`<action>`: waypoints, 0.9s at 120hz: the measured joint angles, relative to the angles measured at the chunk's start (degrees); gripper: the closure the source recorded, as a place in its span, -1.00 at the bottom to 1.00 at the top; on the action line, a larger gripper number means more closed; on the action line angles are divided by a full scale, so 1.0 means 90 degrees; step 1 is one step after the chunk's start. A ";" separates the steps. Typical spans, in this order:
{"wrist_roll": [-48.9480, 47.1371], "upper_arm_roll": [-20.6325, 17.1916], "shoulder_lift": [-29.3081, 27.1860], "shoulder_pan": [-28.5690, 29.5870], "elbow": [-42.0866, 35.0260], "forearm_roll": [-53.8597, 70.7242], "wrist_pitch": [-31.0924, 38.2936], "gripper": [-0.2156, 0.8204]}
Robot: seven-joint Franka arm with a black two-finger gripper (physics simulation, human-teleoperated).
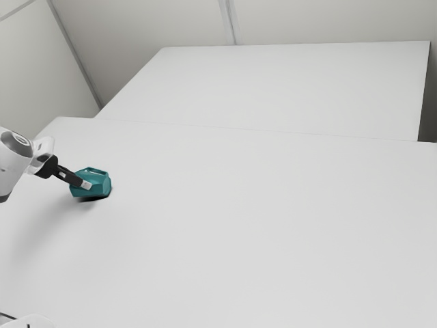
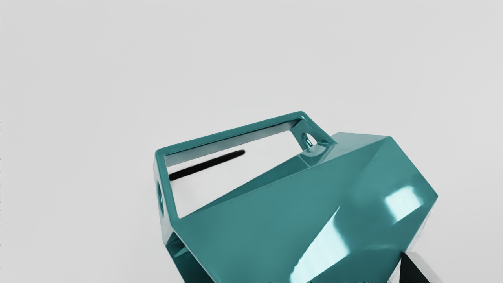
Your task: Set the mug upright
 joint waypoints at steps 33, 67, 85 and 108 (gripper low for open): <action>0.0023 -0.0075 -0.0063 -0.0007 0.0071 0.0036 0.0068 0.23; 0.0038 -0.0139 -0.0096 -0.0009 0.0182 0.0090 0.0117 0.51; 0.0042 -0.0193 -0.0167 -0.0008 0.0193 0.0101 0.0158 0.72; 0.0032 -0.0222 -0.0231 -0.0006 0.0234 0.0119 0.0202 0.86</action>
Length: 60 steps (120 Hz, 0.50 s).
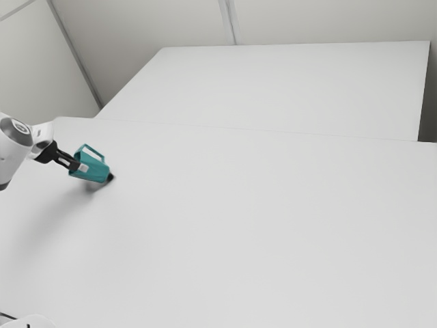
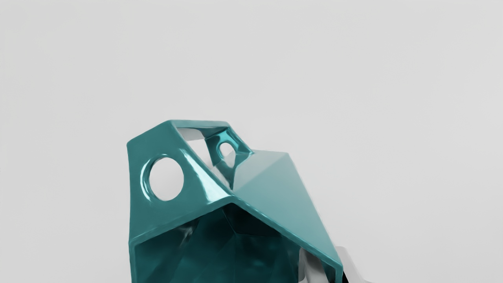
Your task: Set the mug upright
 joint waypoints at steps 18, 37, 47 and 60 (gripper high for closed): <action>-0.0043 -0.0055 -0.0053 -0.0004 0.0001 0.0074 0.0052 0.90; -0.0117 -0.0086 -0.0151 -0.0023 -0.0002 0.0192 0.0094 0.92; -0.0164 -0.0089 -0.0273 -0.0099 -0.0011 0.0243 0.0104 0.93; -0.0267 -0.0039 -0.0494 -0.0316 -0.0055 0.0375 0.0086 0.93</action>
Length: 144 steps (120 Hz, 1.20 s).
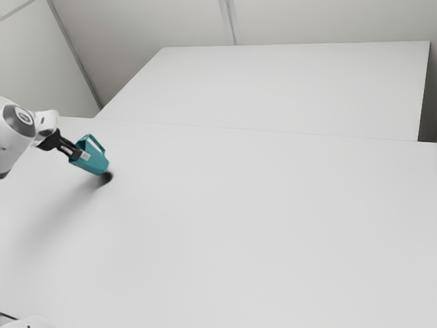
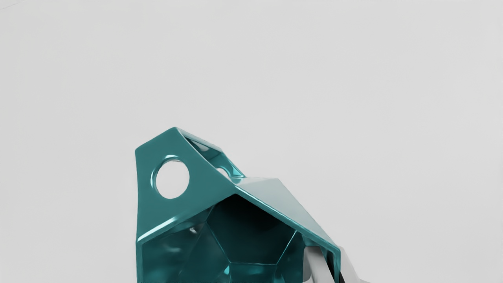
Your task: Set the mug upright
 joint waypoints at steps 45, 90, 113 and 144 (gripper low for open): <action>-0.1805 0.1786 -0.0835 -0.3213 -0.0059 0.1765 -0.1252 0.93; -0.4296 0.2532 -0.1873 -0.5740 -0.1633 0.2141 -0.1825 0.93; -0.5319 0.2663 -0.2315 -0.5323 -0.2200 0.2455 -0.1900 0.93; -0.6278 0.2660 -0.1982 -0.5329 -0.1982 0.2737 -0.1896 0.93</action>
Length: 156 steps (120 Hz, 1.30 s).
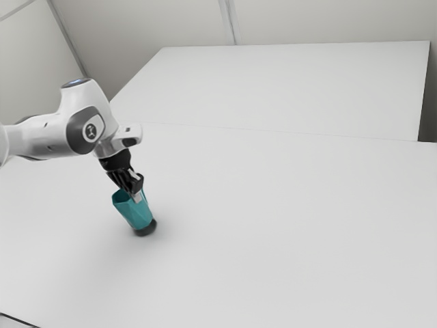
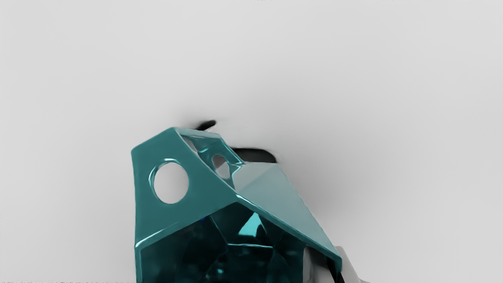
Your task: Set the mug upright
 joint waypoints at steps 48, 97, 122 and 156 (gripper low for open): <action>-0.0860 -0.0010 0.0565 -0.0021 0.0510 0.0072 -0.0226 0.51; -0.1317 -0.0083 0.0968 -0.0150 0.1549 0.0040 -0.0497 -0.14; -0.1397 -0.0008 0.0832 -0.0247 0.2620 0.0137 -0.0982 -0.41; -0.0898 0.0196 0.0477 -0.0073 0.3327 0.0445 -0.1626 -0.54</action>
